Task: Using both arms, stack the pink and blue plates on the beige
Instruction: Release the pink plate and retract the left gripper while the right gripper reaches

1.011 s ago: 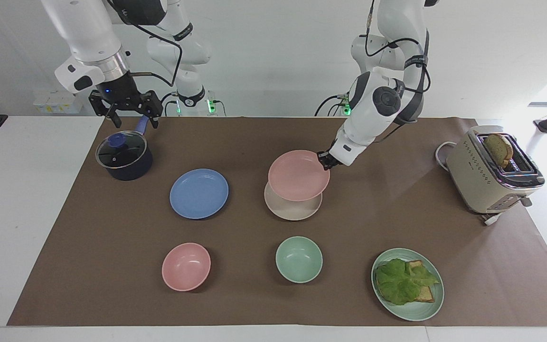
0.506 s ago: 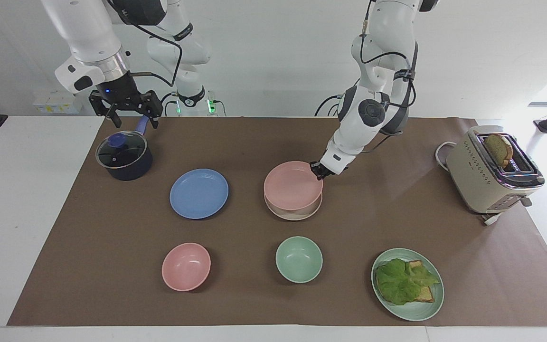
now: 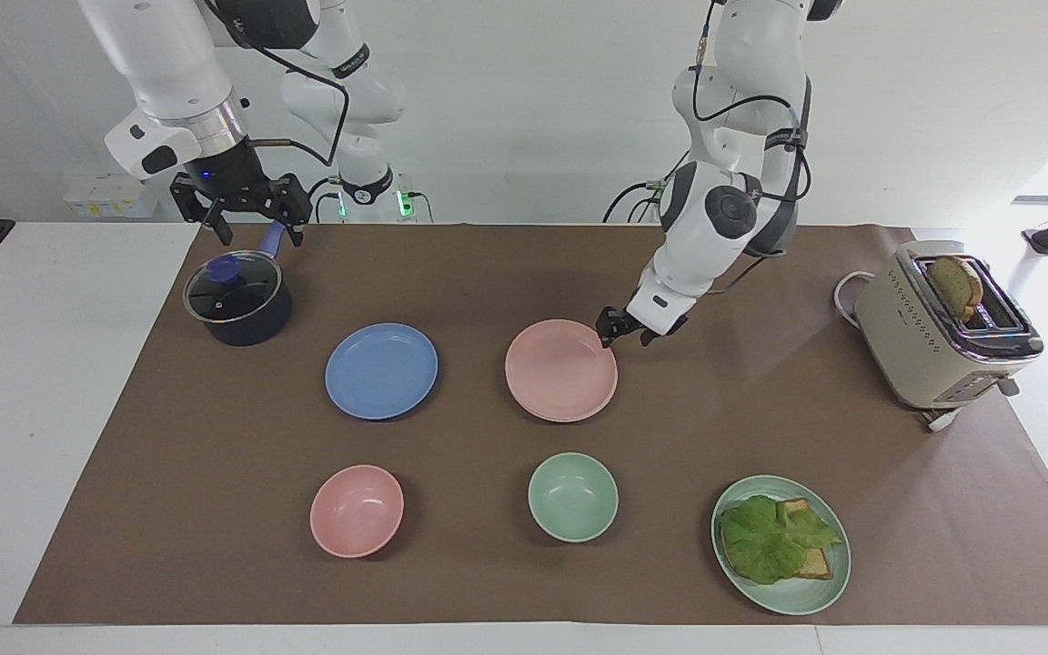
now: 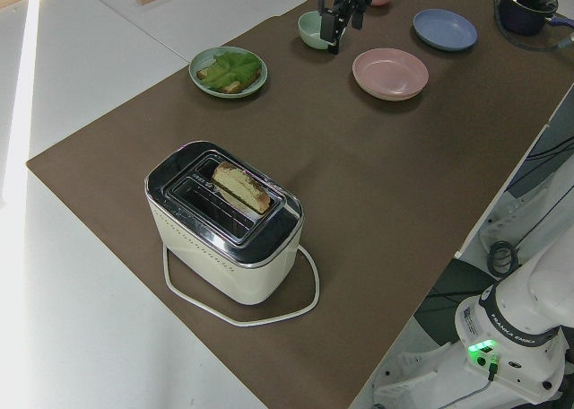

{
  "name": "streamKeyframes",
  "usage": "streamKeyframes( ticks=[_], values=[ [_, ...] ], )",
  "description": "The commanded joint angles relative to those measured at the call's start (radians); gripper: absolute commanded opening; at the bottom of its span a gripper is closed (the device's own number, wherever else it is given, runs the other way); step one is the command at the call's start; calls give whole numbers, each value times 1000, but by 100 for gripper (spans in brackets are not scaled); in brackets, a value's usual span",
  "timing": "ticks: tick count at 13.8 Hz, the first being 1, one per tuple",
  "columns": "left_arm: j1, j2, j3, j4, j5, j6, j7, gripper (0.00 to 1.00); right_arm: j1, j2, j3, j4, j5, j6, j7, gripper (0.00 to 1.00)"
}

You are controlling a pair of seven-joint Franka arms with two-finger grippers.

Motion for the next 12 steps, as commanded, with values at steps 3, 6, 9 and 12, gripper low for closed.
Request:
streamKeyframes(
  ticks=[3,6,9,12],
  values=[
    [67,-57,-8,141,116,-177,131,100,-17,-24,4,-203,18,200,-22,100],
    [92,-89,-6,138,113,-179,127,100,-14,26,4,-291,18,343,-20,100],
    [106,-89,-6,137,112,-179,127,100,-4,98,4,-369,18,493,-23,100],
    [110,-89,-8,137,112,-179,127,100,-4,146,6,-438,18,589,-39,100]
  ],
)
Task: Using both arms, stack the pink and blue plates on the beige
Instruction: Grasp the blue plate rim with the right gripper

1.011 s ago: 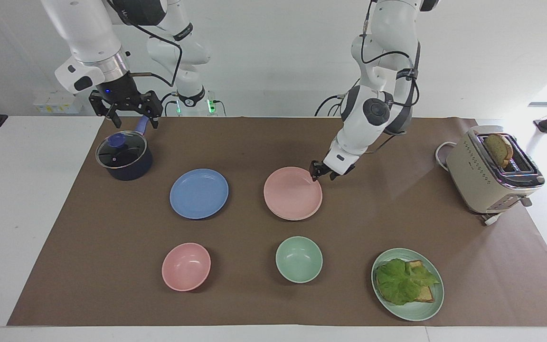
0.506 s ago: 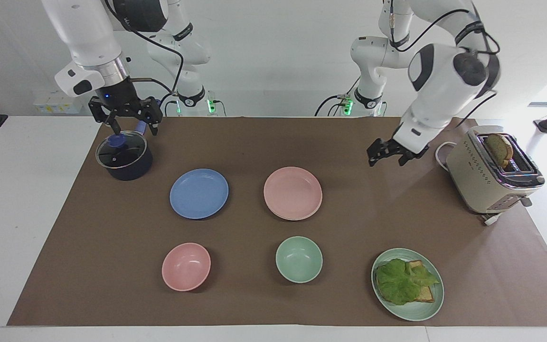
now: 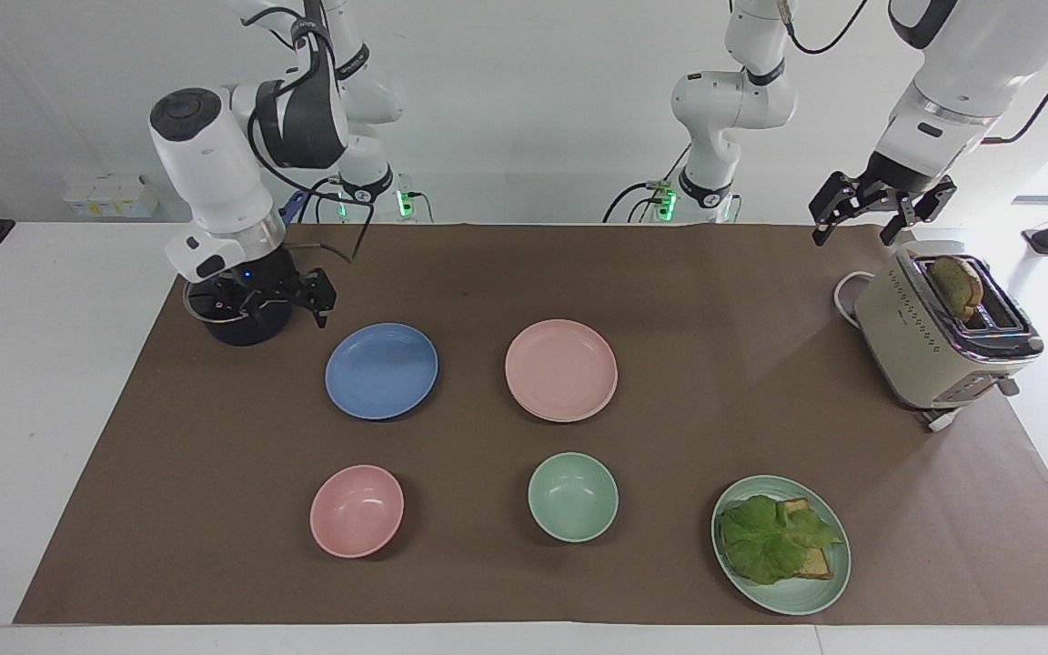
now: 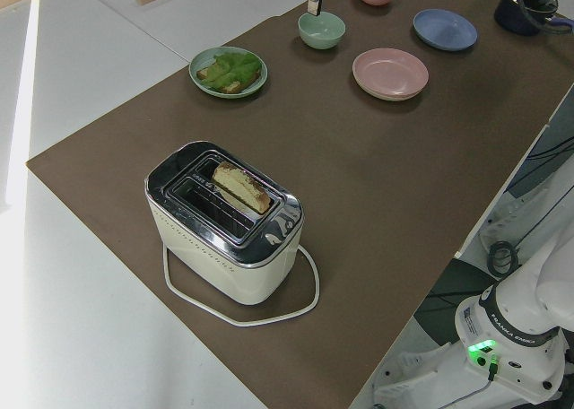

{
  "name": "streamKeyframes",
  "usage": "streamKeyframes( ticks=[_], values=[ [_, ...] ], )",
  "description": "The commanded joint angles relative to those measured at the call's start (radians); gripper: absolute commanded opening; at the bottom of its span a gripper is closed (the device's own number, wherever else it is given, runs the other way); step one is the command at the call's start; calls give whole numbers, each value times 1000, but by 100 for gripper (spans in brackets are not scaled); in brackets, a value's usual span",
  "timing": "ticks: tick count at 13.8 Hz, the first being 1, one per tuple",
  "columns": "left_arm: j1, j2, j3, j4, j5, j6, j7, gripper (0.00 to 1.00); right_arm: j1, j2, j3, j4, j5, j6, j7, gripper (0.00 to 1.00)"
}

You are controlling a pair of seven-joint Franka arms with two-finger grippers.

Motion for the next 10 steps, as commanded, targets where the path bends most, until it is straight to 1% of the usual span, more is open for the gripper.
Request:
streamKeyframes(
  ticks=[1,4,6,7,8,9,10],
  values=[
    [13,-4,-9,1,14,-17,13,100,-6,10,5,-72,18,79,-30,100],
    [13,-4,-10,-1,14,-17,13,100,-8,23,5,-152,18,181,-33,100],
    [13,-4,-11,1,14,-17,13,100,-11,50,5,-166,19,213,-33,100],
    [13,-4,-11,-1,14,-17,13,100,-18,60,5,-171,19,222,-33,98],
    [13,-4,-9,-1,14,-17,13,100,-21,61,5,-171,21,227,-33,89],
    [13,-4,-9,-1,14,-17,13,100,-21,61,5,-171,26,227,-33,77],
    [13,-4,-10,-1,14,-17,13,100,-21,63,5,-171,27,227,-33,67]
  ],
)
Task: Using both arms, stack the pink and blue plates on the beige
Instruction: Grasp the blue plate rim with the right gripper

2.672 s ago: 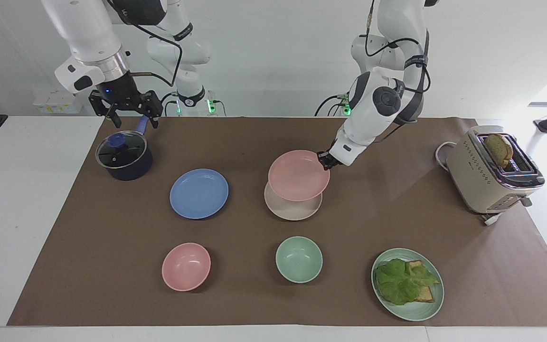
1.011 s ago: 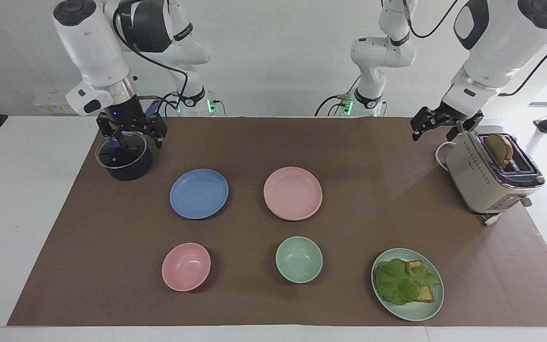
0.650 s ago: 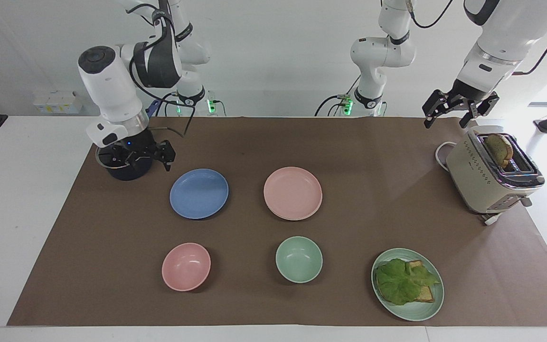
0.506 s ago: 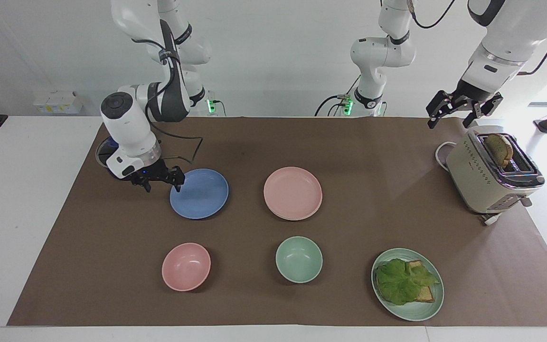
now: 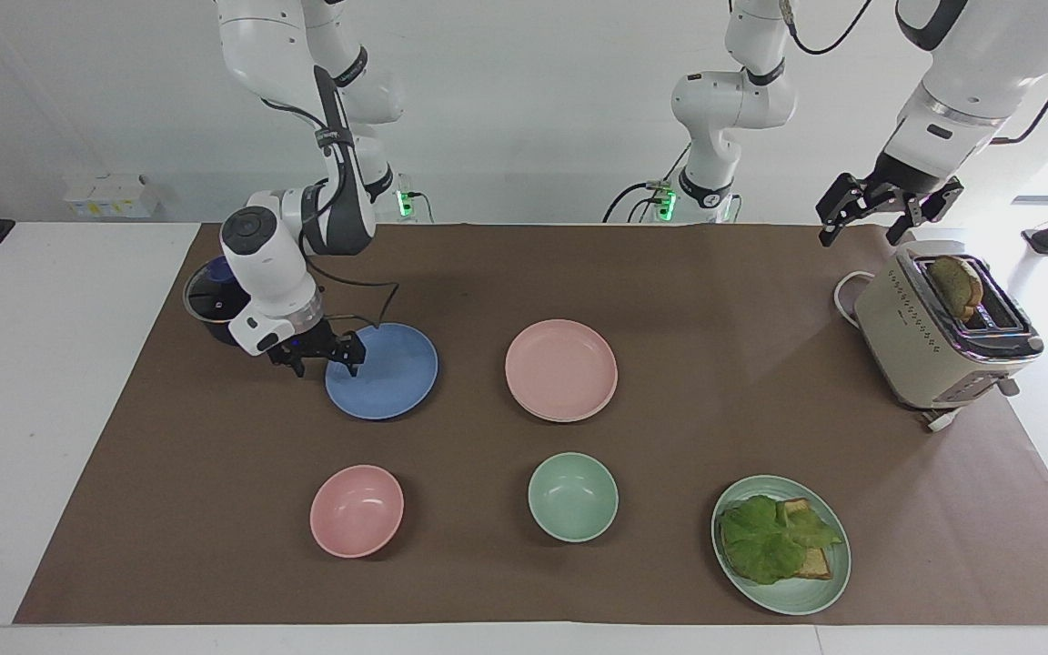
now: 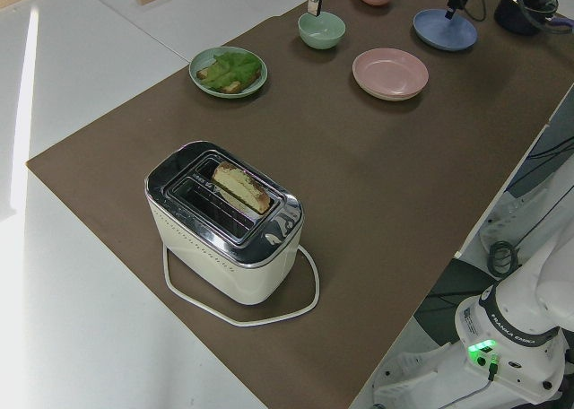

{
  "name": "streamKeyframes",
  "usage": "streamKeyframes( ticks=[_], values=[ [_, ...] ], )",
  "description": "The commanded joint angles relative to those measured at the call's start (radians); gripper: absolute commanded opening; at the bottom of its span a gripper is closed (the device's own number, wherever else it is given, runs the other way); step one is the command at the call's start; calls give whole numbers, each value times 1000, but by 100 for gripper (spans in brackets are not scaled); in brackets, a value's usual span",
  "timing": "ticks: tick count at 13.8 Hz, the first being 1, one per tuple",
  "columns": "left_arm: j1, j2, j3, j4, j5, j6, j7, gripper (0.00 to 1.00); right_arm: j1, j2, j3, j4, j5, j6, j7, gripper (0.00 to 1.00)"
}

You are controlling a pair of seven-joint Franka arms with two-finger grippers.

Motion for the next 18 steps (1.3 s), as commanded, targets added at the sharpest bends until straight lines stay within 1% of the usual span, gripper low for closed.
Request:
streamKeyframes(
  ticks=[1,2,3,4,8,12,14,15,17,18],
  values=[
    [13,-4,-10,0,14,-17,13,100,-16,-1,7,-9,27,18,-30,53],
    [13,-4,-10,0,14,-17,13,100,-18,-1,7,-9,44,18,-30,38],
    [13,-4,-10,1,14,-17,13,100,-19,-1,7,-8,99,17,-30,17],
    [13,-4,-8,0,14,-17,13,100,-18,-1,7,-7,143,15,-35,0],
    [13,-4,-10,0,14,-17,13,100,-18,-11,8,0,157,3,-51,0],
    [13,-4,-10,0,14,-17,13,100,11,-79,11,14,159,-41,-51,0],
    [13,-4,-10,0,14,-17,13,100,33,-114,11,35,162,-109,-42,0],
    [13,-4,-8,0,14,-17,13,100,60,-125,11,52,203,-132,-36,0],
    [13,-4,-10,0,14,-17,13,100,82,-123,11,86,306,-137,-35,0],
    [13,-4,-10,1,14,-17,13,100,113,-113,11,109,323,-134,-30,0]
  ],
)
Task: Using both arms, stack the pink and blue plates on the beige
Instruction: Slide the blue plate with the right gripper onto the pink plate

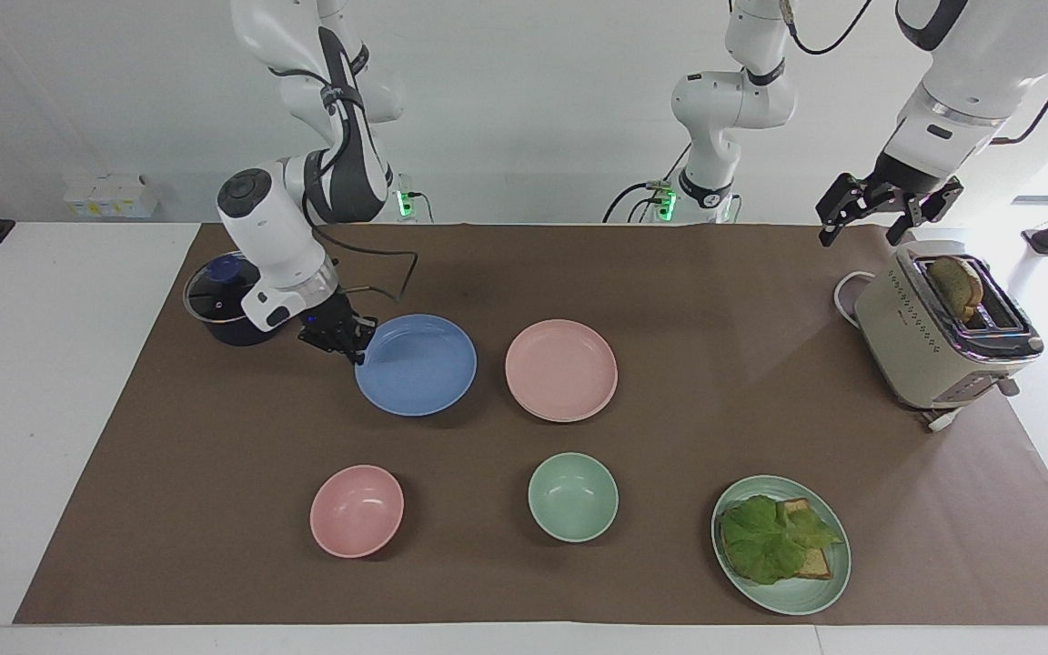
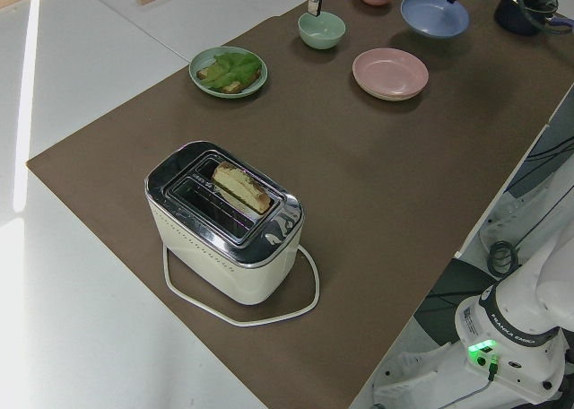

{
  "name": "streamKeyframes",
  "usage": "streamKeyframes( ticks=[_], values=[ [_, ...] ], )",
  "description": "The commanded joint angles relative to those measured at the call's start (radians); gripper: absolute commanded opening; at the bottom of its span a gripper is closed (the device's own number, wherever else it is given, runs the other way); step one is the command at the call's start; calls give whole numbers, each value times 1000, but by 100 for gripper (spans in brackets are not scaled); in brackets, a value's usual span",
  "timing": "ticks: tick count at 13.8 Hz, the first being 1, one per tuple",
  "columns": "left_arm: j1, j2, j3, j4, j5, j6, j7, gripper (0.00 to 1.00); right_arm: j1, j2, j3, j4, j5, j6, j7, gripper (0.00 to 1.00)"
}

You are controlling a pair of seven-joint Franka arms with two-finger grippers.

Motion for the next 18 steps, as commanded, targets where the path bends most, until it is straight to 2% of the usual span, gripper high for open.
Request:
streamKeyframes(
  ticks=[1,4,7,9,15,18],
  values=[
    [13,-4,-10,1,14,-16,13,100,51,24,3,61,56,-17,3,0],
    [13,-4,-10,0,14,-16,13,100,135,27,3,75,38,-3,123,0],
    [13,-4,-8,0,14,-16,13,100,247,71,2,119,21,0,263,0],
    [13,-4,-8,0,14,-16,13,100,290,111,3,136,-35,2,353,0],
    [13,-4,-8,1,14,-16,13,100,373,194,2,193,-74,0,533,0],
    [13,-4,-10,0,14,-16,13,100,386,209,3,195,-122,-1,584,0]
  ],
)
